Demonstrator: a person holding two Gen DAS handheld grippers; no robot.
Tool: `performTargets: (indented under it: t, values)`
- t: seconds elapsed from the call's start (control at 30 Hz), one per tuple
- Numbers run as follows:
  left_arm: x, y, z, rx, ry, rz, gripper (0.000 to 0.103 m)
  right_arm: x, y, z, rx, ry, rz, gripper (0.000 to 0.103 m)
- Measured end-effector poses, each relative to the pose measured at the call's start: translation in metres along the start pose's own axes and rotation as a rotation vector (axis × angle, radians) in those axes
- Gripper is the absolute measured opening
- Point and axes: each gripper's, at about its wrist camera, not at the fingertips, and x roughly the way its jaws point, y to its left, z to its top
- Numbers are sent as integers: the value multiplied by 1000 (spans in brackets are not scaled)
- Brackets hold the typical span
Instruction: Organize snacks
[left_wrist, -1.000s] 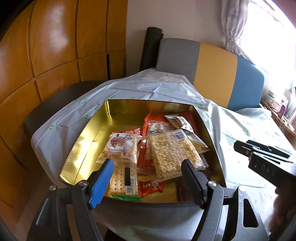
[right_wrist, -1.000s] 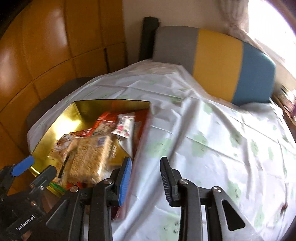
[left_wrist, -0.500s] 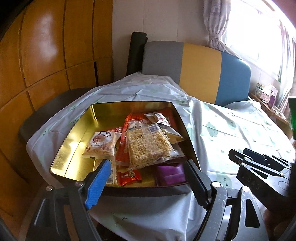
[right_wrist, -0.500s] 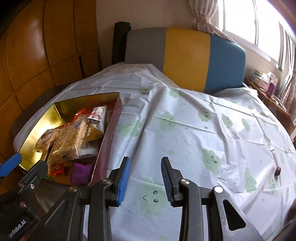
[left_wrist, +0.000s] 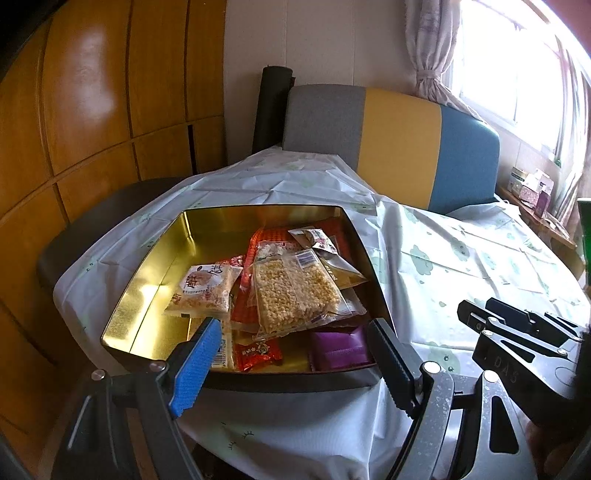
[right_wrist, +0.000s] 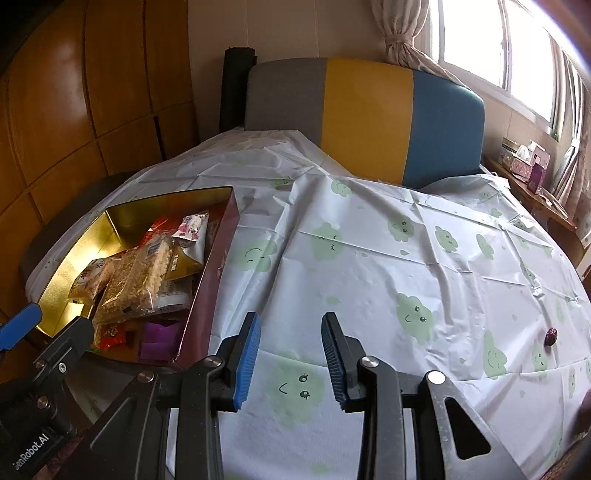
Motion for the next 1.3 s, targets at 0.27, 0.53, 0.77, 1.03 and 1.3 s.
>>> performTargets:
  t: [0.27, 0.53, 0.77, 1.03, 1.3]
  values:
    - [-3, 3, 1, -8, -7, 2, 82, -2, 2, 1, -8, -4, -1, 35]
    - [-5, 4, 2, -7, -14, 2, 84, -2, 4, 1, -14, -3, 0, 35]
    - [-6, 2, 4, -3, -18, 3, 84, -2, 3, 1, -13, -4, 0, 35]
    - [-5, -3, 4, 19, -20, 10, 85, 2, -1, -1, -11, 4, -2, 35]
    - [-6, -11, 3, 59, -48, 24, 84, 7, -13, -3, 6, 19, -20, 35]
